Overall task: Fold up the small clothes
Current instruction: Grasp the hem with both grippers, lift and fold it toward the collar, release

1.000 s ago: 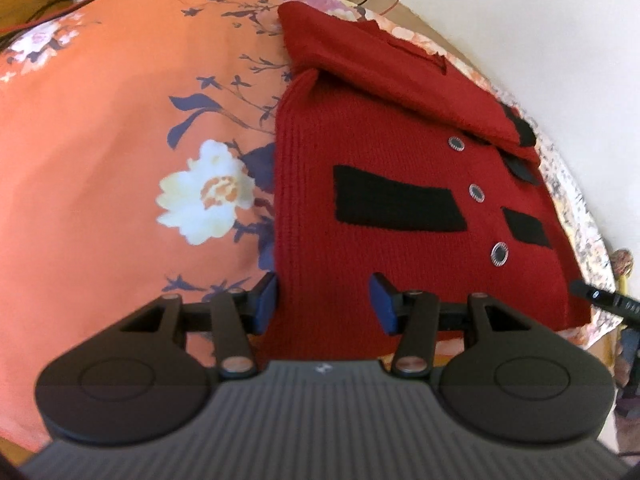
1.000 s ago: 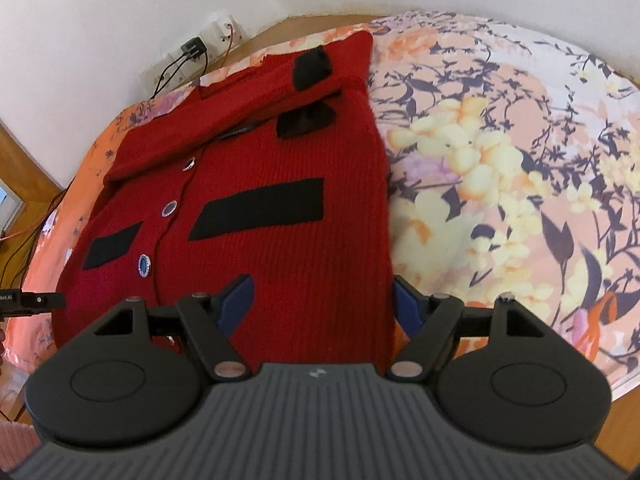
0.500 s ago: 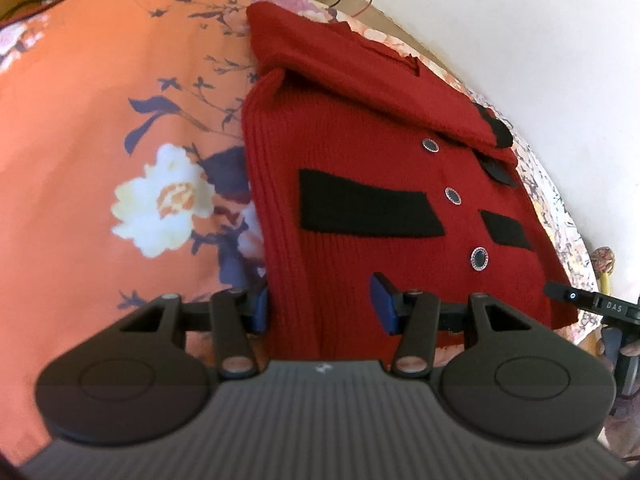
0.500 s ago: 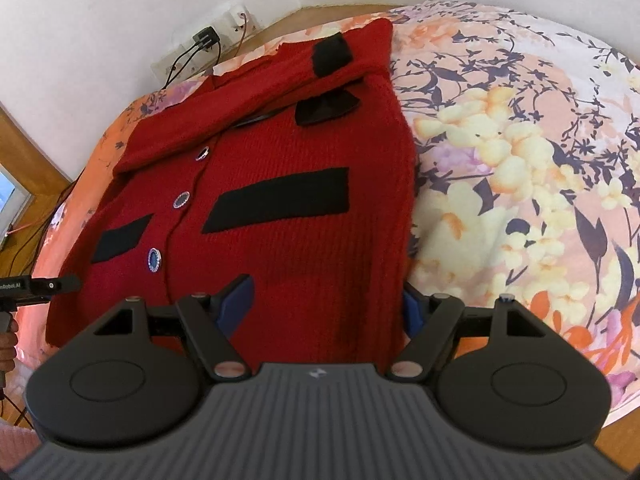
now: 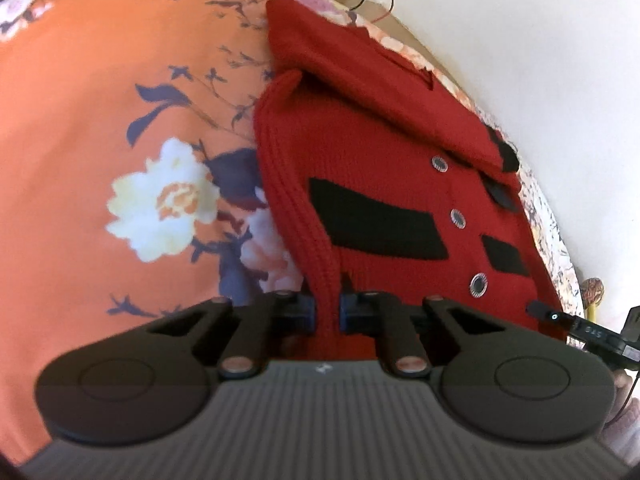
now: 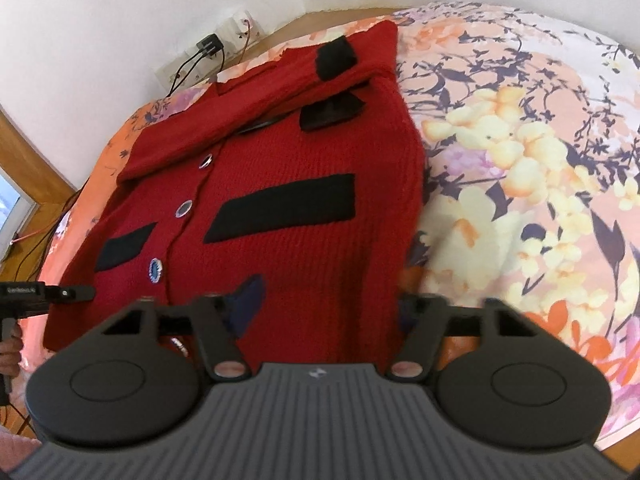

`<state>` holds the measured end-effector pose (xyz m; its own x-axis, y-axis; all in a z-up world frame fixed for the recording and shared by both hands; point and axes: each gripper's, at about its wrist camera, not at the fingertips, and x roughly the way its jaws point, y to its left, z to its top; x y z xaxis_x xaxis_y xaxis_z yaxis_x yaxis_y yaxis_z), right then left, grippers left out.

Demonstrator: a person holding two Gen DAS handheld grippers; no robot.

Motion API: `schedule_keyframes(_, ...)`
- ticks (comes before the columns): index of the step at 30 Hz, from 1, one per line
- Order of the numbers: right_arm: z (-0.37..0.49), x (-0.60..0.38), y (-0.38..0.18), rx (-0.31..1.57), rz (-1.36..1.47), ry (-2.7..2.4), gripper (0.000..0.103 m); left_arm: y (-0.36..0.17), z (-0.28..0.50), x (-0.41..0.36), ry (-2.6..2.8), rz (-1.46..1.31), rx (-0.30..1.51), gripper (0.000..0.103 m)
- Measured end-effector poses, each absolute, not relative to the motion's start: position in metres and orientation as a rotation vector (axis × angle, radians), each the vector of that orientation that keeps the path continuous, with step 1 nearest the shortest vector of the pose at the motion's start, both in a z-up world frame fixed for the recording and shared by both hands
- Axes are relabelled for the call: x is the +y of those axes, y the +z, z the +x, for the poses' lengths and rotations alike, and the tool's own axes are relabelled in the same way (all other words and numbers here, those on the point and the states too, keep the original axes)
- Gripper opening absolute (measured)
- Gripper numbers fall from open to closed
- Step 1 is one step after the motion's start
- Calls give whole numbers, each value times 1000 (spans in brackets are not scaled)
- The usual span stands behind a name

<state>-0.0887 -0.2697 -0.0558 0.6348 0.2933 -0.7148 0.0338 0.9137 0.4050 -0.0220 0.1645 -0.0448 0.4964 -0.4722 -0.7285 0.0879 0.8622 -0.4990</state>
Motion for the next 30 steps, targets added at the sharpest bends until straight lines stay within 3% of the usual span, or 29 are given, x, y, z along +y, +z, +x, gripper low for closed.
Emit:
schedule_keyframes(3, -91, -280, -50, 838, 469, 163, 16, -34, -25, 166, -368, -469, 959, 11)
schedule_keyframes(8, -94, -302, -35, 715, 637, 160, 9, -8, -23, 174, -361, -565, 863, 10)
schedule_keyframes(13, -82, -318, -16, 590, 725, 144, 8, 13, -8, 177, -328, -605, 787, 9)
schedule_keyframes(30, 20, -322, 17, 458, 680, 158, 8, 37, 76, 172, -195, -589, 688, 9)
